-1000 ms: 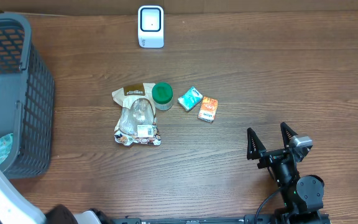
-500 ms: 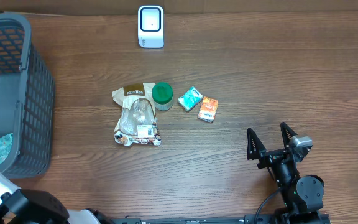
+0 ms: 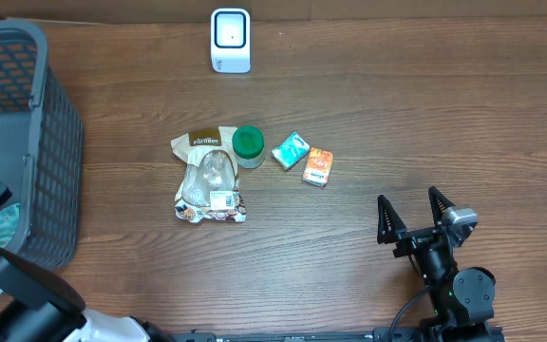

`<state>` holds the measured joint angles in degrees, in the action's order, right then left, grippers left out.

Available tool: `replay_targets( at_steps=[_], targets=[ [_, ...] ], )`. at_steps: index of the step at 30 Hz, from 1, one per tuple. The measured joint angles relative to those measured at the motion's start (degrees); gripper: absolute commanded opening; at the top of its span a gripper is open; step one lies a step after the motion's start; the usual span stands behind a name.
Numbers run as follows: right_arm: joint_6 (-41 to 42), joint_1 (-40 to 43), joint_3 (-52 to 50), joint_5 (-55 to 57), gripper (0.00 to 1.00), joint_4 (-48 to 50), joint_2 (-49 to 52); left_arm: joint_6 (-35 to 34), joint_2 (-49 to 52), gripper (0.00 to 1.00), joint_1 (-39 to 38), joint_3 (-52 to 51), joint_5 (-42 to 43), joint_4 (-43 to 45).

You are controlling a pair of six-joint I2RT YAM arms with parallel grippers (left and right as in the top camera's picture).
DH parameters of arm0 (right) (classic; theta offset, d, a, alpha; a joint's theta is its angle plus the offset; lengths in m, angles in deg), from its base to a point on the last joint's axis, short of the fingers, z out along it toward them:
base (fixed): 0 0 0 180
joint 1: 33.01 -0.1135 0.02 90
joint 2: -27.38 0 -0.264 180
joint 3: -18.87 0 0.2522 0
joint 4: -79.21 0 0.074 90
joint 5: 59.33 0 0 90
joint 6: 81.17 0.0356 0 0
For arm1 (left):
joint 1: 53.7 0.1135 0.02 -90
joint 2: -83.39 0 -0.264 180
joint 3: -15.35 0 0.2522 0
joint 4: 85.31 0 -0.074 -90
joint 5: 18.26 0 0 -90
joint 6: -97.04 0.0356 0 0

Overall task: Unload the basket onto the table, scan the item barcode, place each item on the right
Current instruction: 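Reach the left gripper into the basket and grasp the mint-green packet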

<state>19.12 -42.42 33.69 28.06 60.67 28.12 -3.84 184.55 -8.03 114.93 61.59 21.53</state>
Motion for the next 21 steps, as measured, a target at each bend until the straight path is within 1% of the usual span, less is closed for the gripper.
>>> replay_targets(
  at_steps=[4,8,13,15,21],
  targets=[
    [0.0,0.0,0.0,0.0,1.00,0.0,0.0,0.6,4.1,0.48,-0.6,-0.1,0.0,-0.3],
    [0.0,0.0,0.0,0.0,1.00,0.0,0.0,0.8,7.1,0.50,-0.8,-0.2,0.0,0.2],
    [0.0,0.0,0.0,0.0,1.00,0.0,0.0,1.1,9.2,0.63,-1.1,-0.3,0.0,1.6],
    [0.0,0.0,0.0,0.0,1.00,0.0,0.0,1.1,9.7,0.65,-1.1,-0.3,0.0,1.9],
    [0.0,0.0,0.0,0.0,1.00,0.0,0.0,1.5,13.0,0.63,-1.1,-0.3,0.0,2.3]
  ],
)
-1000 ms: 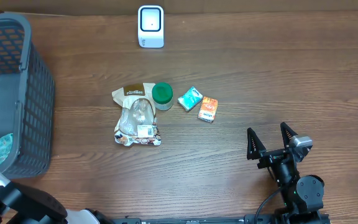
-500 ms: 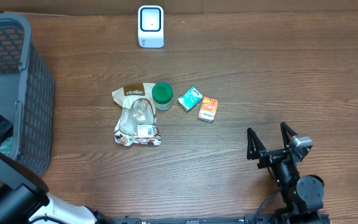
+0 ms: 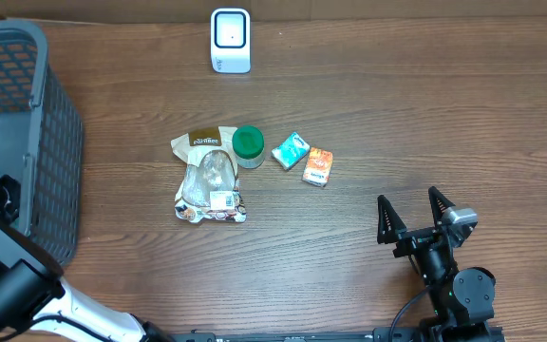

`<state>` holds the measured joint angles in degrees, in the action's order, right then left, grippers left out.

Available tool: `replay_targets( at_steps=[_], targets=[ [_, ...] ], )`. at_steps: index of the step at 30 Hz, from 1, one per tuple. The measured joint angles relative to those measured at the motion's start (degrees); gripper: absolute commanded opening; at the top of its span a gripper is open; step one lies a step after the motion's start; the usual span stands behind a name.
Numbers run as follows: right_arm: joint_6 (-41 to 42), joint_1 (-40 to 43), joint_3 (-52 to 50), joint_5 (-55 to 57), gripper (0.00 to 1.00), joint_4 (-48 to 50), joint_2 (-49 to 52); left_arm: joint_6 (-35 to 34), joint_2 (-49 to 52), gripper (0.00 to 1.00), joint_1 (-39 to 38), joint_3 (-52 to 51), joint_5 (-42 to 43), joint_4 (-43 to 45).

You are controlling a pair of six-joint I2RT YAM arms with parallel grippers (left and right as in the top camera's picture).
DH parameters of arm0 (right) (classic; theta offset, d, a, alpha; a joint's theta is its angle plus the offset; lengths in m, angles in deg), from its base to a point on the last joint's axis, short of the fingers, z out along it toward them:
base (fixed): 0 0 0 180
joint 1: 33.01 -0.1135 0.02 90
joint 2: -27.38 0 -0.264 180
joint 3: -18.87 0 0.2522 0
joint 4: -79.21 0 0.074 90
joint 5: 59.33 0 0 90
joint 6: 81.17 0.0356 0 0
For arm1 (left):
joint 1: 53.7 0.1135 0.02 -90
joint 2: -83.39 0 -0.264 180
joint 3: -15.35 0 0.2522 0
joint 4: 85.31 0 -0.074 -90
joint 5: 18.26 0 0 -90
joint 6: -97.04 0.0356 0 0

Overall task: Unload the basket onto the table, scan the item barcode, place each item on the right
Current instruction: 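Reach the left gripper into the basket and grasp the mint-green packet, then carry the mint-green packet past the scanner and set it beside the boxes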

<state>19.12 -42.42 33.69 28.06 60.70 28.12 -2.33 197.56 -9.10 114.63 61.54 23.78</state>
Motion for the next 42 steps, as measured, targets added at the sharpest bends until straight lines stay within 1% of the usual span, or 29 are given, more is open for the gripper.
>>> replay_targets(
  at_steps=[2,4,6,7,8,15,19,24,29,34,38,42],
  targets=[
    [0.0,0.0,0.0,0.0,1.00,0.0,0.0,0.2,0.9,0.58,0.0,0.0,-0.1,0.0],
    [0.0,0.0,0.0,0.0,1.00,0.0,0.0,0.2,1.1,0.40,0.0,0.0,-0.6,0.0],
    [0.0,0.0,0.0,0.0,1.00,0.0,0.0,0.5,1.1,0.15,0.0,0.0,-1.1,0.0],
    [0.0,0.0,0.0,0.0,1.00,0.0,0.0,0.3,1.1,0.08,0.0,0.0,-1.4,0.1],
    [0.0,0.0,0.0,0.0,1.00,0.0,0.0,0.5,1.1,0.04,0.0,0.1,-1.7,0.1],
    [0.0,0.0,0.0,0.0,1.00,0.0,0.0,0.8,1.0,0.04,0.0,0.5,-2.1,-0.7],
    [0.0,0.0,0.0,0.0,1.00,0.0,0.0,0.5,1.1,0.04,0.0,2.3,-1.5,-5.3],
    [0.0,0.0,0.0,0.0,1.00,0.0,0.0,-0.2,1.2,0.04,-0.7,10.5,1.7,-10.9],
    [0.0,0.0,0.0,0.0,1.00,0.0,0.0,-1.2,-0.9,0.04,-3.7,21.1,6.5,-13.4],
    [0.0,0.0,0.0,0.0,1.00,0.0,0.0,-1.8,-8.3,0.04,-9.7,27.2,9.3,-14.0],
    [0.0,0.0,0.0,0.0,1.00,0.0,0.0,-2.3,-16.5,0.04,-17.7,29.6,9.0,-13.6],
    [0.0,0.0,0.0,0.0,1.00,0.0,0.0,-2.5,-23.7,0.04,-27.5,30.2,6.3,-13.8]
  ],
)
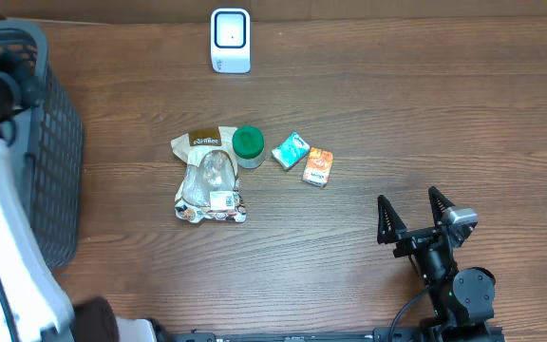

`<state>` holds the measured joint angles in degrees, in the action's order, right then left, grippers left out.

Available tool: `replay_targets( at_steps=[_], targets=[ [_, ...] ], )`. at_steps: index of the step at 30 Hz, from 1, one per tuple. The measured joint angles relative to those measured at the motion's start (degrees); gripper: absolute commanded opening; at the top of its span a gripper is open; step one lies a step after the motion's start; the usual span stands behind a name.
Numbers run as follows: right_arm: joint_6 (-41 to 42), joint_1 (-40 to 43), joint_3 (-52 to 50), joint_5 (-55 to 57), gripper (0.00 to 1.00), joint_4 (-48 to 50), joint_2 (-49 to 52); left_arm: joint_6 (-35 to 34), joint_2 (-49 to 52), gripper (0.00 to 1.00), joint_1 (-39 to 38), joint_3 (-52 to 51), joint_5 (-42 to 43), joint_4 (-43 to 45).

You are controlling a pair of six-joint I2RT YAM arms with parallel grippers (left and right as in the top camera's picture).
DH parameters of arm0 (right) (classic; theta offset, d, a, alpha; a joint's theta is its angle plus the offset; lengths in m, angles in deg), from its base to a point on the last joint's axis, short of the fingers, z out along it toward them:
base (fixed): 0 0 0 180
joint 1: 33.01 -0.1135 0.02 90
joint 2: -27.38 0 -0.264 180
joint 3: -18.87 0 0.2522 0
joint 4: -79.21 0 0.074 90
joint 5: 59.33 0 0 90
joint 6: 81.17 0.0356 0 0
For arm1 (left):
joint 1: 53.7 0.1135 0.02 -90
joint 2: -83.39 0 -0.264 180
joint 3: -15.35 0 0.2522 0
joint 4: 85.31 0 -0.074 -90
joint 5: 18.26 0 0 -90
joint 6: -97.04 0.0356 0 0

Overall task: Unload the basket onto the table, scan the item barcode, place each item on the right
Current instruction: 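Carry the mint-green packet past the scanner and set it beside the boxes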

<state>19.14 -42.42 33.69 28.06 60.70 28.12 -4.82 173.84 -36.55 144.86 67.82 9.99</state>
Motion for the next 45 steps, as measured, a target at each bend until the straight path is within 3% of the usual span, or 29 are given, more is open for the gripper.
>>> replay_targets(
  at_steps=[5,13,25,37,45],
  targets=[
    [0.0,0.0,0.0,0.0,1.00,0.0,0.0,0.0,-4.6,0.04,-14.1,0.5,-6.0,-2.8],
    [0.0,0.0,0.0,0.0,1.00,0.0,0.0,-1.7,-1.8,0.04,-32.5,0.5,-14.0,-7.6],
    [0.0,0.0,0.0,0.0,1.00,0.0,0.0,-5.2,16.0,0.04,-52.9,0.5,-15.7,-8.5],
    [0.0,0.0,0.0,0.0,1.00,0.0,0.0,-8.4,30.8,0.04,-62.2,0.5,-11.1,-5.6],
    [0.0,0.0,0.0,0.0,1.00,0.0,0.0,-20.0,32.5,0.04,-63.3,0.4,-5.1,-9.7]
  ],
)
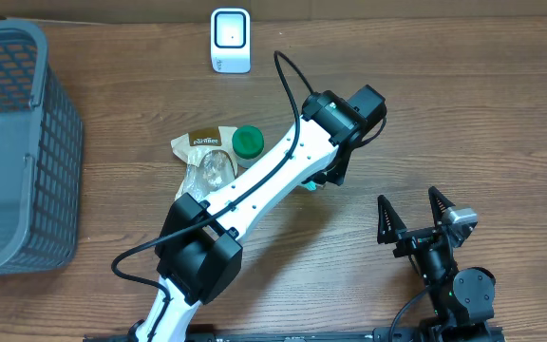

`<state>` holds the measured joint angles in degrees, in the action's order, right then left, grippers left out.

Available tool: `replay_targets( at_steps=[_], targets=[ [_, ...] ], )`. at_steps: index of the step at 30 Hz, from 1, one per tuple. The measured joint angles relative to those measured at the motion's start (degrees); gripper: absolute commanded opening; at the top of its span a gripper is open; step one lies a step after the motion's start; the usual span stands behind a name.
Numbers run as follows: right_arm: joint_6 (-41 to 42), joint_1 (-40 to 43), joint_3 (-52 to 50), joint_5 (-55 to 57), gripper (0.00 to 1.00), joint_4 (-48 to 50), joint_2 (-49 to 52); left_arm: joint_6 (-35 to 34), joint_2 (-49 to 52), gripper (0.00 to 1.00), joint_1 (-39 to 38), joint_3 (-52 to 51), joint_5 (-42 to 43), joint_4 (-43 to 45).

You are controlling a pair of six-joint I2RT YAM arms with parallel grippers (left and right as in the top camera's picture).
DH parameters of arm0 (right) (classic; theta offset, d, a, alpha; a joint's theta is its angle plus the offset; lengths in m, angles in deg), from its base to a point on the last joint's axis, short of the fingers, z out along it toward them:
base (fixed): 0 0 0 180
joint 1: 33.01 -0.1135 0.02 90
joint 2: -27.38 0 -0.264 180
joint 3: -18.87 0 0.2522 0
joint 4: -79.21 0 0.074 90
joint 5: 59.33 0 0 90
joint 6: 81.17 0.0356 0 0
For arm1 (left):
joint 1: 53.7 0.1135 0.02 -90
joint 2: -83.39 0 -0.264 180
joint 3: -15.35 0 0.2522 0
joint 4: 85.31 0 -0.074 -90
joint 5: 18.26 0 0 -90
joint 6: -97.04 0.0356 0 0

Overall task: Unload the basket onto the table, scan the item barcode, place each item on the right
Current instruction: 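Carry the mint-green packet past the scanner and set it beside the boxes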

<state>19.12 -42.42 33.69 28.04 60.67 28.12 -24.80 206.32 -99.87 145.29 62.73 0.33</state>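
Note:
Seen from overhead, my left arm (273,171) stretches diagonally across the table, its wrist (349,109) above the spot of the small packets. Its gripper (329,174) points down there, and its jaws are hidden by the arm. Only a sliver of a teal packet (308,187) shows beneath it. A clear snack bag (202,152) and a green-lidded jar (247,142) lie partly under the arm. The white scanner (230,40) stands at the far edge. My right gripper (407,196) rests open at the near right, holding nothing.
A grey mesh basket (27,152) fills the left side of the table. A black cable (292,81) loops off the left arm above the table's middle.
My left arm was at the far left over the basket. Now it reaches across the middle, covering the teal and orange packets and part of the bag. The right arm has not moved.
The left arm stood low at the left edge beside the basket, then a little higher, then over the basket's far corner. Now its gripper is down at the two small packets. The items and the right gripper stayed in place throughout.

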Motion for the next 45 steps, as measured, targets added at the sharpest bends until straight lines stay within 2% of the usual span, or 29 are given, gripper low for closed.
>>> replay_targets(
  at_steps=[8,13,15,17,18,21,30,40,45],
  targets=[
    [0.0,0.0,0.0,0.0,1.00,0.1,0.0,-11.1,0.0,0.04,0.0,-3.5,0.8,0.6],
    [0.0,0.0,0.0,0.0,1.00,0.0,0.0,-14.2,0.0,0.06,0.0,-7.1,1.1,3.1],
    [0.0,0.0,0.0,0.0,1.00,0.0,0.0,-14.9,0.0,0.18,0.0,-7.7,1.4,3.9],
    [0.0,0.0,0.0,0.0,1.00,0.0,0.0,-15.1,0.0,0.37,0.0,-7.8,1.6,4.5],
    [0.0,0.0,0.0,0.0,1.00,0.0,0.0,-15.3,0.0,0.43,0.0,-7.9,1.6,5.0],
    [0.0,0.0,0.0,0.0,1.00,0.0,0.0,-15.0,0.0,0.48,0.0,-7.9,2.2,6.2],
    [0.0,0.0,0.0,0.0,1.00,0.0,0.0,-12.0,0.1,0.45,0.0,-6.4,3.9,5.0],
    [0.0,0.0,0.0,0.0,1.00,0.0,0.0,-6.4,0.2,0.46,0.9,12.3,2.7,-4.9],
    [0.0,0.0,0.0,0.0,1.00,0.0,0.0,-1.6,-0.9,0.54,4.9,19.4,2.5,-9.9]
  ],
)
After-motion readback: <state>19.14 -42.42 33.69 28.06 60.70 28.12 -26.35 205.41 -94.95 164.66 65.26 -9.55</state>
